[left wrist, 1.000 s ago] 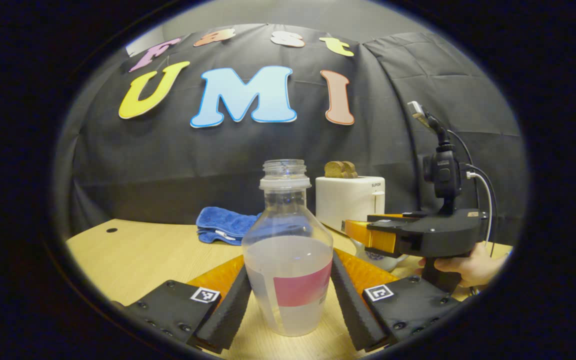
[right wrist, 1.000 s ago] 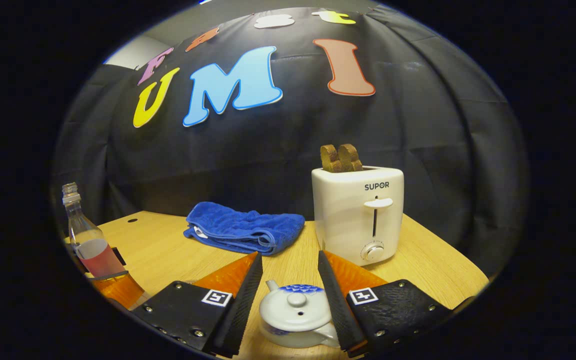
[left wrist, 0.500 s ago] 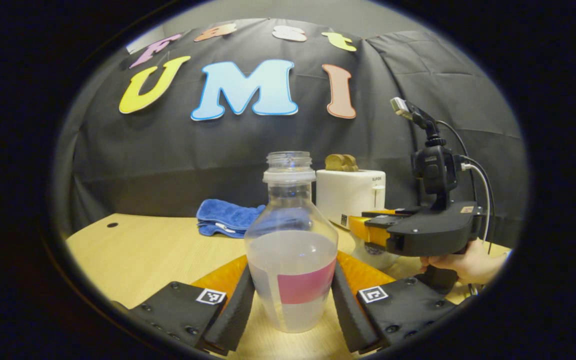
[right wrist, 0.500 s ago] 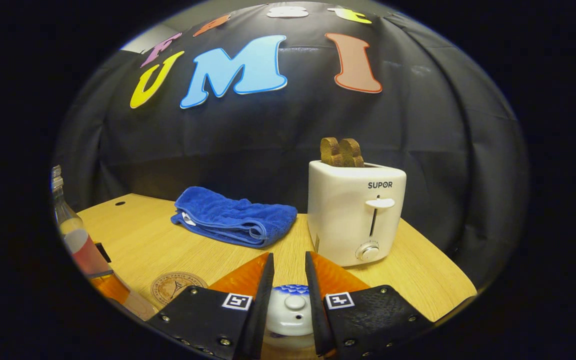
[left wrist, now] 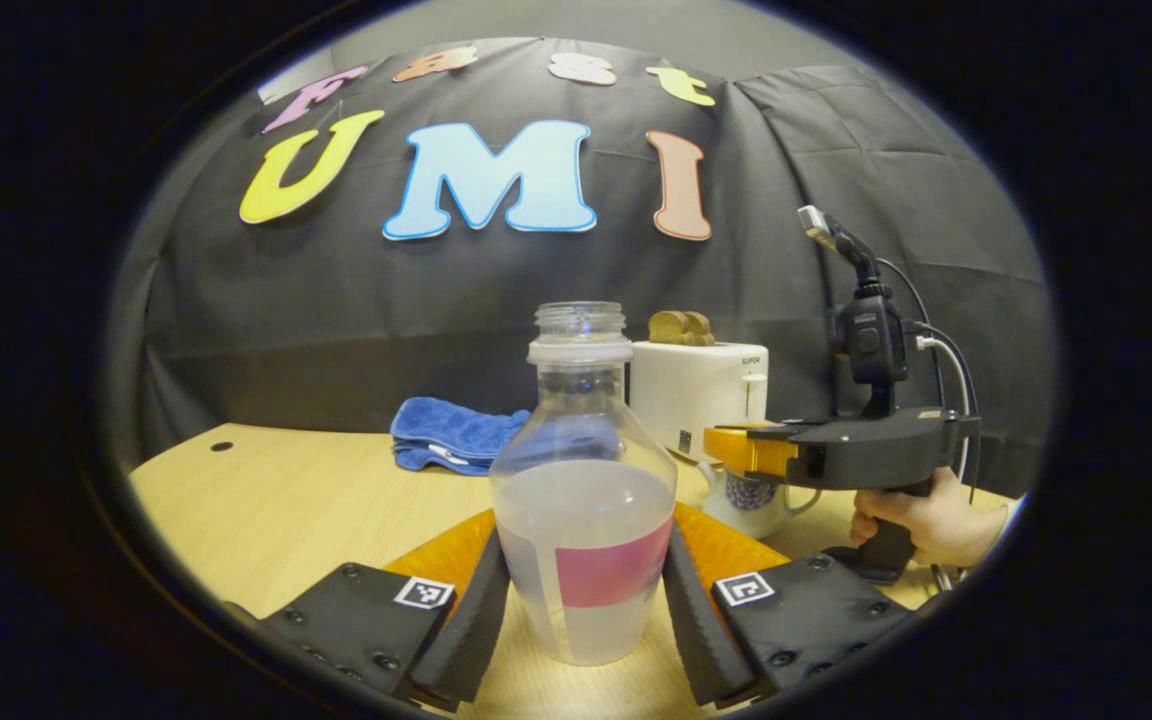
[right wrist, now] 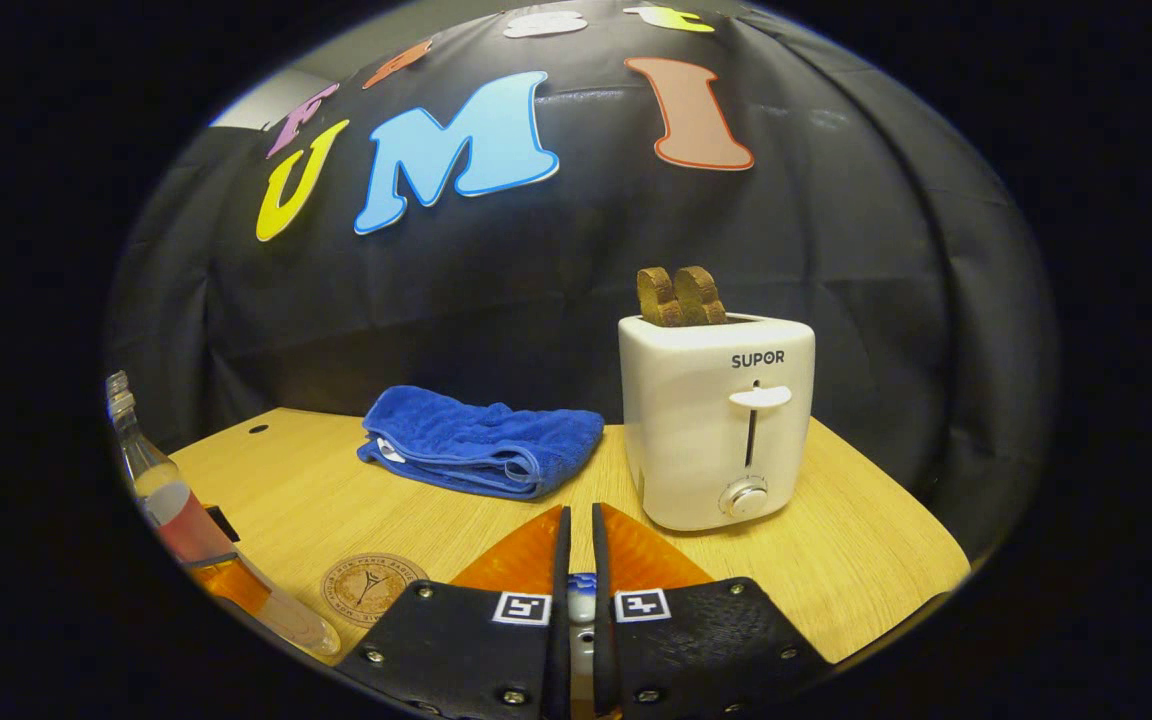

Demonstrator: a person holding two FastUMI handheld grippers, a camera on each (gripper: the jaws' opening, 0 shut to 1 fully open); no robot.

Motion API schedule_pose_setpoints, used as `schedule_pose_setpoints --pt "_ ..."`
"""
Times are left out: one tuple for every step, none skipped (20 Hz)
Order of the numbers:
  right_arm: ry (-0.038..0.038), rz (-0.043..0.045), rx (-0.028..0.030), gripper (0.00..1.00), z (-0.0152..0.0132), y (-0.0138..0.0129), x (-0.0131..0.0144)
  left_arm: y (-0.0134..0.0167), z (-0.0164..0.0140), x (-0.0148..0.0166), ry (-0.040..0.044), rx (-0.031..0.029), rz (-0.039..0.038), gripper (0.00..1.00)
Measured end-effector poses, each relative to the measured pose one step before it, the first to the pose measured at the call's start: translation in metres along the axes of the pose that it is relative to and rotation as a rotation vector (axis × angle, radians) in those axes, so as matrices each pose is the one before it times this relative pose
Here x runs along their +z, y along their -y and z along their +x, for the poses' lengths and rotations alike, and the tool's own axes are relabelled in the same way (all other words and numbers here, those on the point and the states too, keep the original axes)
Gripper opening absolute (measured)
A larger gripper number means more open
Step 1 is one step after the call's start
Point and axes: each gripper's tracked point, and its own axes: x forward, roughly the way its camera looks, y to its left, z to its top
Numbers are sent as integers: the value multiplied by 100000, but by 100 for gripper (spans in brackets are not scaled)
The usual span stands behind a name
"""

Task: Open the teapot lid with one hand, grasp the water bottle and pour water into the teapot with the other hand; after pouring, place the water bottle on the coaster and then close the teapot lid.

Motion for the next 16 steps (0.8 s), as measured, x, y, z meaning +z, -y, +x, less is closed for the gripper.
schedule_pose_setpoints --pt "538 360 783 9 -28 -166 30 -45 -43 11 -116 133 140 86" --pt "675 1097 604 9 204 122 163 104 84 -46 -102 55 311 86" --pt "342 1310 440 9 -32 35 65 -42 -35 47 -1 135 -82 86" --pt "781 2021 1169 9 -187 -52 310 -53 4 -120 18 39 -7 86" --pt "1357 1533 849 9 -140 -145 328 23 -31 111 82 60 -77 86" --pt "1310 752 415 8 -81 -37 472 -3 -33 15 -224 -82 346 86" --pt "1382 619 690 9 -222 -127 359 58 83 23 -203 -428 662 86" --pt "1330 174 477 9 -248 -129 483 10 49 -81 -232 -392 668 86" --pt "1186 -847 -77 9 -175 -30 376 69 22 106 -335 -773 831 86" --pt "1011 -1162 -366 9 -227 12 550 -7 -100 32 -717 -33 1630 86" --pt "897 -1306 -357 9 -338 51 503 -85 84 62 -858 65 2491 86" --pt "815 -1291 -901 8 -358 289 548 -16 87 121 -505 -187 3304 86" --pt "785 -967 -821 9 -430 483 401 46 136 243 -1004 -380 3365 86" --pt "218 -177 -484 9 -452 417 395 -42 470 -163 -1489 -631 3452 86" --pt "-10 272 -597 9 -352 416 246 121 357 78 -2069 -1044 3737 86" --pt "157 421 -395 9 -411 529 302 125 159 -138 -1962 -983 3837 86"
